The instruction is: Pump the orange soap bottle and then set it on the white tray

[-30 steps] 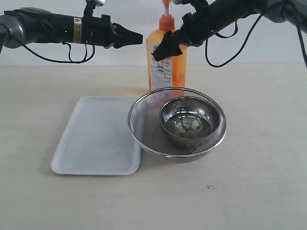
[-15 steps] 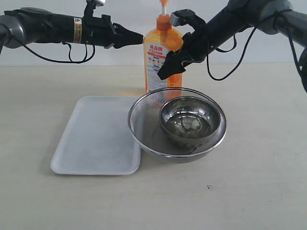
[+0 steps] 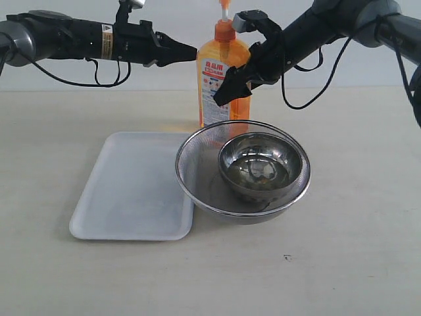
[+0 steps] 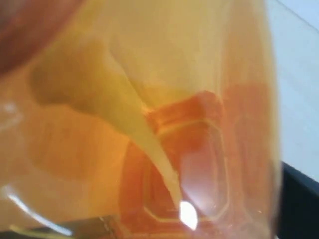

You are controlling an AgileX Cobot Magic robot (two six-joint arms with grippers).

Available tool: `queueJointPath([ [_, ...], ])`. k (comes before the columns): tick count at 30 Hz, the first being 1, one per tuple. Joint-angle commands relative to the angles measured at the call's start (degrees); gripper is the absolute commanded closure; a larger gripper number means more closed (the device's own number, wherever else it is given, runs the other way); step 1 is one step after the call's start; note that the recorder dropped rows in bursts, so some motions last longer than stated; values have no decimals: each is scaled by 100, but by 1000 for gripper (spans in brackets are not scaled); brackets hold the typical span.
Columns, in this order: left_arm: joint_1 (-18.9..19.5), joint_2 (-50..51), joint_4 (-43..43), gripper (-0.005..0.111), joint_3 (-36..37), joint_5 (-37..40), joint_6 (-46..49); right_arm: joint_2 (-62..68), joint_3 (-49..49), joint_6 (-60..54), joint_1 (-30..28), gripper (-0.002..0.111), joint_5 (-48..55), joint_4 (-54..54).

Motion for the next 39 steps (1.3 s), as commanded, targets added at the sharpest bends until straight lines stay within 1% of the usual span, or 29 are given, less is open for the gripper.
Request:
queueJointPath([
  [1,-31,-29,-13,102,-35,-29,-68,-39,1,22,-4,14,62,48],
  [3,-31,-29,-13,102,-35,-29,-68,-39,1,10,-4,28,62,53],
  [8,-31,-29,-13,102,-35,-29,-68,-39,1,10,-4,83,62,188],
  [11,-30,-29,-13,102,-35,-29,-89,-39,1,-101,-4,107,52,333],
  [17,-54,-29,-13,102,-35,65,-87,-39,1,-142,-4,108,51,377],
  [22,-207,-21,-13,102,-35,358,-74,-39,1,-142,-4,108,51,377],
  [25,-270,6,-13,102,-35,371,-47,-39,1,-155,-4,108,-8,390],
  [32,-272,52,-13,102,-35,24,-106,-39,-21,-200,-4,108,-247,403],
  [39,-272,50,-13,102,172,-65,-106,-49,-21,-468,-4,108,-460,873],
])
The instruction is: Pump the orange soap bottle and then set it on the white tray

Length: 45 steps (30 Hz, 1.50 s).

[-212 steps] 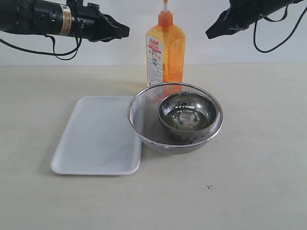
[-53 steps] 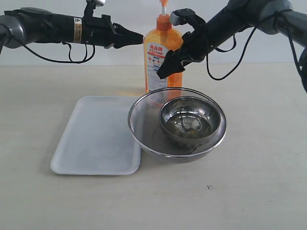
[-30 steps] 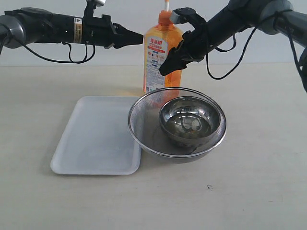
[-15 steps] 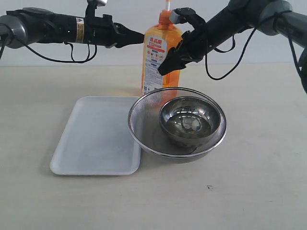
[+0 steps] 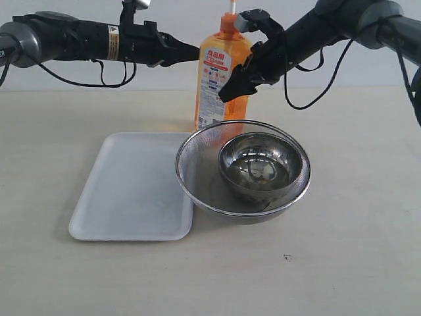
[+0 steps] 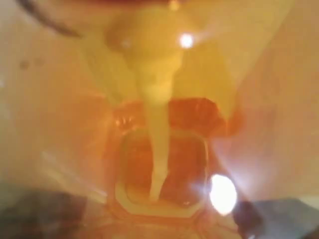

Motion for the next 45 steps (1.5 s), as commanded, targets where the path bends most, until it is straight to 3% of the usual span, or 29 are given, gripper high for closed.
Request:
queueJointPath([
  [1,-127,41,-21,102,154,-457,-55,-76,-31,-140,41,108,-364,658],
  [11,-16,17,-21,102,155,-532,-55,-76,-31,-230,41,108,-570,586],
  [24,369,-38,-21,102,155,-1293,-126,-76,-31,-230,41,108,-525,126],
  [35,338,-38,-21,102,155,124,-139,-76,-31,-215,41,108,-458,109],
  [45,16,-38,-21,102,164,390,3,-76,-31,-216,41,108,-445,131],
])
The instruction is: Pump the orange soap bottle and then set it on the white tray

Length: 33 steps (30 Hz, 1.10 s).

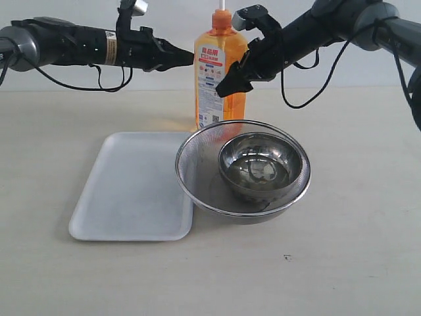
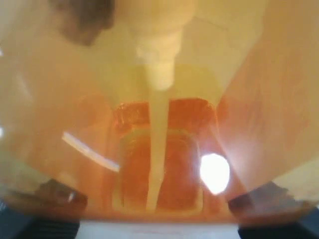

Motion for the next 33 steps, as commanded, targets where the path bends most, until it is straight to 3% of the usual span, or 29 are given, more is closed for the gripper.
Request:
queueJointPath([
  [1,-76,-51,-49,102,49,67,-20,-99,-64,-7,-7,108,8,91],
  [7,-90,-51,-49,102,214,-32,-19,-99,-64,-60,-7,108,8,175],
  [13,-90,-51,-49,102,477,468,114,-99,-64,-92,-7,108,16,214],
  [21,-165,-41,-49,102,477,162,130,-99,-64,-214,-7,108,28,515],
  [22,-180,-41,-49,102,477,112,155,-99,-64,-214,-7,106,28,539],
  [24,-262,-41,-49,102,477,19,168,-99,-64,-203,-7,92,28,563],
  [25,-305,-41,-49,102,477,-35,219,-99,-64,-190,-7,78,28,563],
  [27,-363,-41,-49,102,477,-87,232,-99,-64,-140,-7,67,16,563],
  [33,-426,-41,-49,102,477,-441,232,-99,-64,-140,-7,68,-144,789],
])
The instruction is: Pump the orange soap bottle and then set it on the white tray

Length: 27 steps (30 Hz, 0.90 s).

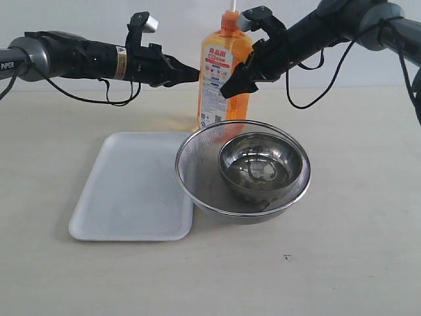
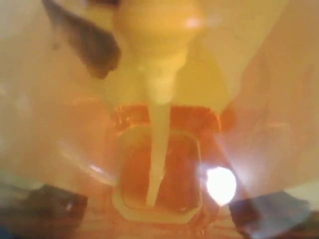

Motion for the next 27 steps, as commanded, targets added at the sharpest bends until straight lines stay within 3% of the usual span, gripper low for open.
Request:
queueJointPath([
  [1,-229,-41,-57,102,18,-702,29,-99,-75,-26,64,68,-255,790],
  [7,-229,-41,-57,102,18,-726,18,-99,-75,-51,64,71,-169,832],
  [9,-229,-41,-57,102,18,-815,18,-99,-75,-79,64,95,-169,822],
  [11,-229,-41,-57,102,18,-969,18,-99,-75,-115,64,108,-180,822],
  [14,-183,-41,-57,102,18,-1297,7,-99,-75,-150,64,108,-180,740],
  [27,280,-585,-57,102,18,-1361,7,-99,-75,-75,64,108,-664,86],
])
